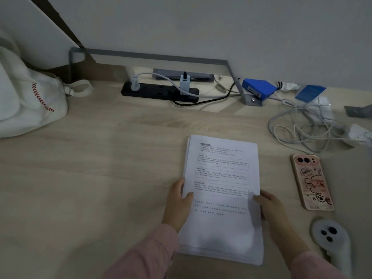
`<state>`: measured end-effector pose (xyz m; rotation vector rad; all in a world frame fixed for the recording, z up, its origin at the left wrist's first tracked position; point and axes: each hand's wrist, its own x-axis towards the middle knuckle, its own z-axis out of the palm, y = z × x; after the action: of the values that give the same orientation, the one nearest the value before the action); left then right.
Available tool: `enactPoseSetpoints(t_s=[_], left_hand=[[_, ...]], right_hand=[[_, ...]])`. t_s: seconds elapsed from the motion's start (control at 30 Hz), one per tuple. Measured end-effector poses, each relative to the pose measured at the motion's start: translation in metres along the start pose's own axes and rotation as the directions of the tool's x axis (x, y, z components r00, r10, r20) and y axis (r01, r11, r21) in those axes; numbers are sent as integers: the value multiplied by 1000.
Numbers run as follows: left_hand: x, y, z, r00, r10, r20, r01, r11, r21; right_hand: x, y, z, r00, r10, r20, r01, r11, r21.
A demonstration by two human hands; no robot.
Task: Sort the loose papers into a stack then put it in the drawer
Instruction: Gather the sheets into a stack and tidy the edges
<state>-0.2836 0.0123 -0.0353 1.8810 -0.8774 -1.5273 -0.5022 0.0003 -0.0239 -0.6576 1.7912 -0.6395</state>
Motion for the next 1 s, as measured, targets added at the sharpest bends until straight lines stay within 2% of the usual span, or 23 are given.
enactPoseSetpoints(t_s=[0.13,0.2,0.33,0.47,0.53,0.63,0.67,0.73,0.87,0.93,1.0], left_hand=[[-4,0,-20,999,-24,-46,22,999,-40],[-6,-4,-31,997,-37,-65,32,997,-68],[-14,-13,-55,991,-29,-128,14,993,-117],[-18,-15,-87,976,-60,-211,8,970,-242],[-13,-13,-107,982,-46,-183,-7,960,-280],[-10,1,-135,999,-20,-41,3,931,-365],[-11,8,-141,999,0,-37,-13,931,-365],[-18,24,-152,988,78,-137,-123,926,-358],[-36,49,-167,891,310,-333,-413,857,-307],[-40,52,-174,838,375,-397,-498,822,-275],[-40,50,-181,815,404,-416,-529,812,-247]], right_hand=[[3,-6,19,990,62,124,-71,995,71],[2,-7,35,990,27,140,-40,995,94],[-11,-15,67,954,-62,292,19,989,150],[-23,-28,89,931,-141,338,98,985,141],[-32,-40,97,911,-180,372,140,981,133],[-48,-62,107,871,-238,429,184,969,164],[-53,-70,109,860,-264,438,204,962,180],[-63,-87,112,835,-330,440,259,942,213],[-78,-112,120,786,-477,392,393,876,279],[-81,-118,128,784,-519,340,433,850,301],[-82,-116,137,799,-529,285,456,843,286]])
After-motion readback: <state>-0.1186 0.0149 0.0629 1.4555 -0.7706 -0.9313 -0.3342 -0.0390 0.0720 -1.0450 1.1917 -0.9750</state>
